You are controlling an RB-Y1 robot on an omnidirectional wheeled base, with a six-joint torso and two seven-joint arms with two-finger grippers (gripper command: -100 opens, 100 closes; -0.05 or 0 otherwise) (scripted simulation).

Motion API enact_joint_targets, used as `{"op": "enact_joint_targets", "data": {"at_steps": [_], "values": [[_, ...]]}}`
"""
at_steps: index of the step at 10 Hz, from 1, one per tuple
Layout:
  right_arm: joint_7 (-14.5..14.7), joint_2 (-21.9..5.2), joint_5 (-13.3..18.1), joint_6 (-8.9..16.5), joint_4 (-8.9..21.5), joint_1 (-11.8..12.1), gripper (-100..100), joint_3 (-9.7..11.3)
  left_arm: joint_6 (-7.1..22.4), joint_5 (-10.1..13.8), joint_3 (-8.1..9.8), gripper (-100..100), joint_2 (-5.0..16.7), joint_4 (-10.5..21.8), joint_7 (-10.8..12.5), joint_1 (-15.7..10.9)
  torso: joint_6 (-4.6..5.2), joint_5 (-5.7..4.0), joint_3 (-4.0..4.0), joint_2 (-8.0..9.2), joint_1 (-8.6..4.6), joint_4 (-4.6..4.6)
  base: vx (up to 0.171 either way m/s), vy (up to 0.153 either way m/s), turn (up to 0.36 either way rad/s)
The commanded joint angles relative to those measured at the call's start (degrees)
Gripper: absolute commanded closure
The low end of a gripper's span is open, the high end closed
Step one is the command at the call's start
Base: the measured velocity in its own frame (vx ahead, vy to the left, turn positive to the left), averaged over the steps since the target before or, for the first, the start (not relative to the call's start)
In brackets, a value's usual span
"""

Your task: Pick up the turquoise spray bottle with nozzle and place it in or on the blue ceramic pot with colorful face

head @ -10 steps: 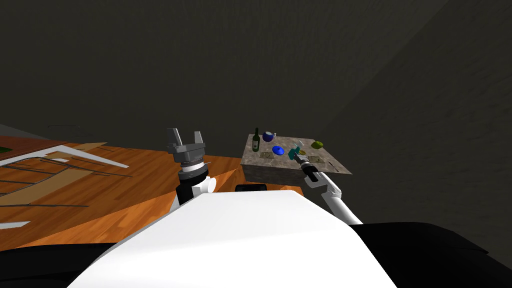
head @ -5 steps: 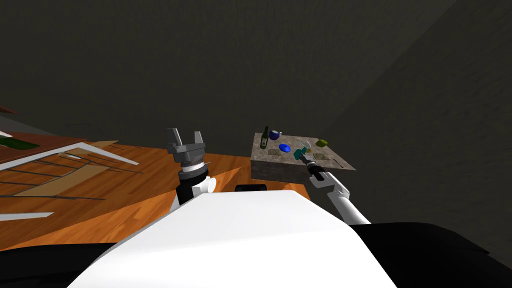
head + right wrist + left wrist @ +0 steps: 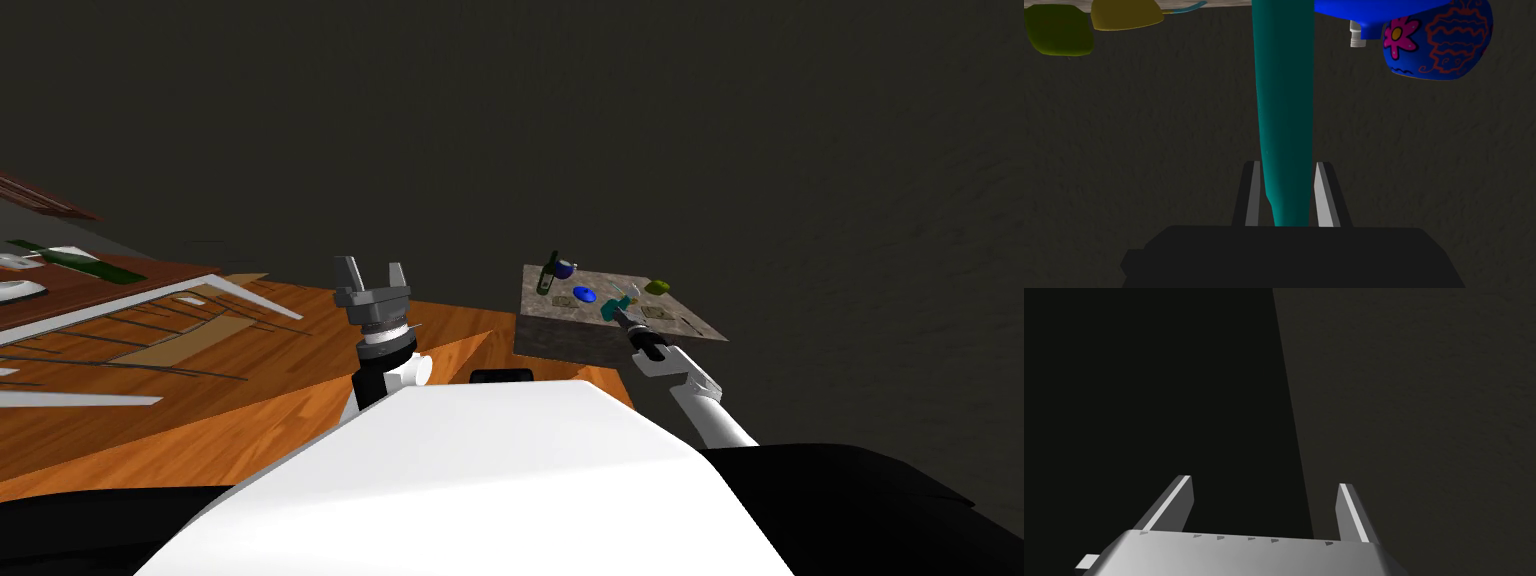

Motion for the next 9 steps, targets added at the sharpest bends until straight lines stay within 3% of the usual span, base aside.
{"op": "enact_joint_targets", "data": {"at_steps": [1,2,5,9], "values": [[-0.7,-2.2,-2.0,0.7,1.9,0.3,100,-1.2,0.0,0.0,0.00,0,0.0,0.0,0.0,0.0,0.00,0.00,0.00,0.00,0.00,0.00,-0.080,0.206,0.210],[-0.7,-2.2,-2.0,0.7,1.9,0.3,100,-1.2,0.0,0.0,0.00,0,0.0,0.0,0.0,0.0,-0.06,0.03,0.00,-0.02,0.06,0.01,-0.021,0.118,0.063],[-2.9,-7.2,-5.3,1.9,5.2,1.7,100,-3.2,0.0,0.0,0.01,0,0.0,0.0,0.0,0.0,-0.11,-0.02,-0.19,-0.38,-0.31,-0.03,0.020,0.101,0.241],[-6.4,-13.2,-8.1,2.7,8.7,3.8,100,-4.8,0.0,0.0,0.02,0,0.0,0.0,0.0,0.0,-0.20,-0.11,-0.29,-0.56,-0.73,-0.05,0.055,0.014,0.276]]}}
